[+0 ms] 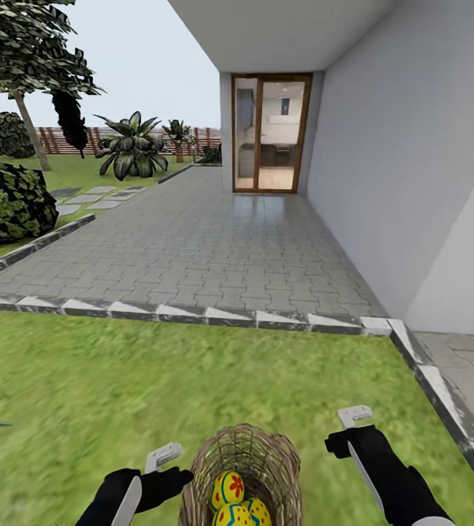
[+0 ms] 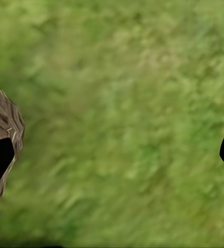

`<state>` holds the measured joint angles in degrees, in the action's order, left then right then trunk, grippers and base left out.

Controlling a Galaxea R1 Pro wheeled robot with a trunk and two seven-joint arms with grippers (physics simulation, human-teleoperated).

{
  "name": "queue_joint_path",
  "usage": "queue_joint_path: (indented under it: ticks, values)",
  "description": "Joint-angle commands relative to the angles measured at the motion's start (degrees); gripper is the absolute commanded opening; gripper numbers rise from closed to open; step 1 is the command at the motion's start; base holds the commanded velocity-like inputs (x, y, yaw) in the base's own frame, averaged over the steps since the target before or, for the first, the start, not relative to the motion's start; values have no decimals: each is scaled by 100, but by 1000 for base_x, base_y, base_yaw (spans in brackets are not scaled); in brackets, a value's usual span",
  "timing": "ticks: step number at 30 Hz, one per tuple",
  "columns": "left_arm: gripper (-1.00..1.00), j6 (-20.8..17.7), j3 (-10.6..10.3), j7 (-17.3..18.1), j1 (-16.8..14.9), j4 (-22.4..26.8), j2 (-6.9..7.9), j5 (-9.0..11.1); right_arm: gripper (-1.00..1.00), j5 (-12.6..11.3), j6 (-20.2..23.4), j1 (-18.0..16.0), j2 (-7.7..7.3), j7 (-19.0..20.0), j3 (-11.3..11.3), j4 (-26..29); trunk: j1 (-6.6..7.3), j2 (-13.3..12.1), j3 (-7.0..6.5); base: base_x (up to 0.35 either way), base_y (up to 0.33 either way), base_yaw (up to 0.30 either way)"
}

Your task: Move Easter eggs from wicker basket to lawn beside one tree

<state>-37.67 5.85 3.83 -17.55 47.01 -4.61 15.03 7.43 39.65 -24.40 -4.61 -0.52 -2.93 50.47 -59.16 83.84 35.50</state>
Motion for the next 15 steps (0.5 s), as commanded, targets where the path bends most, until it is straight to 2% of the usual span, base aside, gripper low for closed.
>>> queue_joint_path:
  ticks: [1,5,10,13,15]
  values:
    - [100,-37,31,30,-3,4,-13,-9,100,31,34,-3,-6,-7,-23,7,-22,45,24,1,0,2]
    - [100,-36,27,30,-3,3,-27,-9,100,30,34,-3,-6,-8,-23,7,-110,205,96,0,0,0]
    - [100,-20,30,-21,-3,5,-114,-9,100,30,34,-3,-9,-9,-23,7,-220,406,186,0,0,0]
    - [100,90,28,-509,-3,30,-200,53,100,30,34,-3,-6,-9,-23,5,-286,526,239,0,0,0]
    - [100,216,23,-821,-3,41,-239,268,100,30,34,-3,-6,-9,-23,1,-286,526,239,0,0,0]
